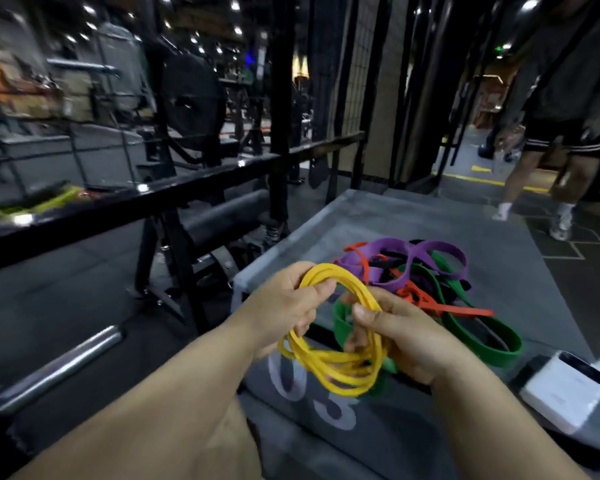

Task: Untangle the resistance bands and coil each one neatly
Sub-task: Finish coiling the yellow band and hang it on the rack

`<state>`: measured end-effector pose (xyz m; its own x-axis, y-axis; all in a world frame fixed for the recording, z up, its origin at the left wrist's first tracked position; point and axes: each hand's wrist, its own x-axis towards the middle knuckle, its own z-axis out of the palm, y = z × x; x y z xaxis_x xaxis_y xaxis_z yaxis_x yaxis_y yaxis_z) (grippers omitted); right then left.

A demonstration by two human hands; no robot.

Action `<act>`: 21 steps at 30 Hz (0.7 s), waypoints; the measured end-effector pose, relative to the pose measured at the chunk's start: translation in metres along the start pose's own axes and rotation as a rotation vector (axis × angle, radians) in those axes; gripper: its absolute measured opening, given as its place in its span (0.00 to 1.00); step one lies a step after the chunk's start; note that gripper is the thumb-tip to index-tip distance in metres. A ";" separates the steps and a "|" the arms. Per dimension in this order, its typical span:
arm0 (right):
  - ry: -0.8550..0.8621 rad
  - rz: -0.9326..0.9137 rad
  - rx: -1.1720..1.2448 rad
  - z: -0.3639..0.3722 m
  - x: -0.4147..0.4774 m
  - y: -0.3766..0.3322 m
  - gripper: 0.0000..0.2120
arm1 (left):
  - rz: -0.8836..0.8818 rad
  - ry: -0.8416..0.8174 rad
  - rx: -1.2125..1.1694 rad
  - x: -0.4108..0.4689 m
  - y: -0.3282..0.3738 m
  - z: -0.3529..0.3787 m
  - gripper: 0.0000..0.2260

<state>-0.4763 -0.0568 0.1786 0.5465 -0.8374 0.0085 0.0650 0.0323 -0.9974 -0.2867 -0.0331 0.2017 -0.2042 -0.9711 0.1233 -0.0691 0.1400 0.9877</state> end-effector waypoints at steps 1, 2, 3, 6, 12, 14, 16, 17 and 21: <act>-0.017 -0.011 0.003 0.008 0.002 -0.005 0.28 | 0.006 0.003 0.032 -0.006 0.007 -0.008 0.06; -0.030 -0.029 0.022 0.017 0.006 -0.011 0.28 | 0.009 0.015 0.061 -0.012 0.013 -0.016 0.06; -0.031 -0.040 0.043 0.026 0.010 -0.016 0.26 | 0.009 0.031 0.088 -0.018 0.018 -0.026 0.06; -0.079 -0.068 -0.020 0.056 0.025 -0.033 0.21 | 0.017 0.069 0.162 -0.038 0.031 -0.055 0.07; -0.276 -0.053 0.033 0.130 0.064 -0.056 0.07 | 0.041 0.214 0.175 -0.082 0.051 -0.109 0.06; -0.371 -0.054 0.066 0.153 0.078 -0.059 0.08 | 0.032 0.302 0.151 -0.097 0.054 -0.125 0.07; -0.449 -0.068 0.069 0.175 0.090 -0.065 0.08 | 0.047 0.395 0.158 -0.112 0.056 -0.140 0.05; -0.474 -0.080 0.058 0.186 0.096 -0.069 0.08 | 0.062 0.440 0.154 -0.120 0.056 -0.148 0.04; -0.561 -0.147 0.016 0.237 0.111 -0.086 0.10 | 0.150 0.556 0.077 -0.155 0.058 -0.174 0.08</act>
<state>-0.2236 -0.0238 0.2822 0.8893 -0.4169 0.1881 0.1840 -0.0503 -0.9816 -0.0893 0.0917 0.2566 0.3250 -0.8920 0.3142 -0.1543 0.2777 0.9482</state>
